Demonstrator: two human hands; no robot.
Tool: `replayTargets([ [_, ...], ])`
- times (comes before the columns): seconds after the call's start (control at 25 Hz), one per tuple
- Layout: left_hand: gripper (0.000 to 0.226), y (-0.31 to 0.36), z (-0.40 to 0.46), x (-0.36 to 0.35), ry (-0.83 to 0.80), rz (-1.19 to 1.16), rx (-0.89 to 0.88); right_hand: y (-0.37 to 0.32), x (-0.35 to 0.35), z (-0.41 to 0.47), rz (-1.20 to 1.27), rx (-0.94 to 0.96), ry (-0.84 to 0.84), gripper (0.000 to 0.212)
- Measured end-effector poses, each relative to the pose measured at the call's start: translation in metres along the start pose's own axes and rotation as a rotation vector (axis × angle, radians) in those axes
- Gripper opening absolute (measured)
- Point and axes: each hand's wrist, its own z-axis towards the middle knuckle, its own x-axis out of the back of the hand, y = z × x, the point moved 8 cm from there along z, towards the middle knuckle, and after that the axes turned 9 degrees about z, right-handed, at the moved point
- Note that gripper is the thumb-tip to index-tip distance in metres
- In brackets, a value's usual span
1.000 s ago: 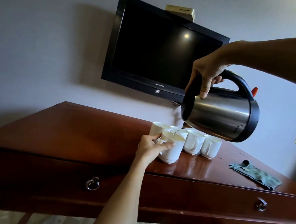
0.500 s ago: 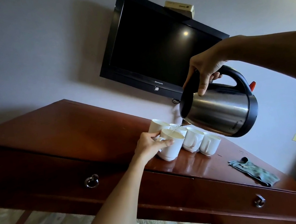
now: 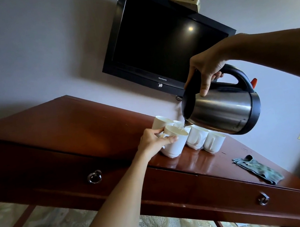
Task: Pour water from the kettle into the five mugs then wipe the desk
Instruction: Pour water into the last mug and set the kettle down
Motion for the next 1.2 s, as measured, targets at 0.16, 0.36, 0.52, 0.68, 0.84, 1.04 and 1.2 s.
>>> replayTargets([
  [0.16,0.055,-0.0039,0.0025,-0.0008,-0.004,0.004,0.005,-0.0031,-0.0020,0.0033,-0.008,0.021,0.007,0.061],
  [0.36,0.069,-0.0059,0.0037,-0.0007,0.010,0.012,0.006,-0.0058,-0.0020,0.0050,-0.006,0.028,0.003,0.061],
  [0.52,0.071,-0.0061,0.0038,-0.0008,0.006,0.017,0.016,-0.0067,-0.0031,0.0039,-0.006,0.036,0.001,0.059],
  [0.68,0.072,-0.0064,0.0032,-0.0009,0.004,0.021,0.028,-0.0037,-0.0087,0.0072,-0.032,0.040,-0.011,0.061],
  [0.84,0.077,-0.0044,0.0020,-0.0001,0.005,0.019,0.015,-0.0042,-0.0070,0.0076,-0.046,0.061,0.005,0.061],
  [1.04,0.087,-0.0056,0.0024,0.0003,0.009,0.022,0.021,-0.0030,-0.0060,0.0047,-0.032,0.075,0.008,0.061],
  [1.2,0.090,-0.0071,0.0031,-0.0003,0.006,0.035,0.024,-0.0020,-0.0066,0.0065,-0.028,0.078,0.007,0.062],
])
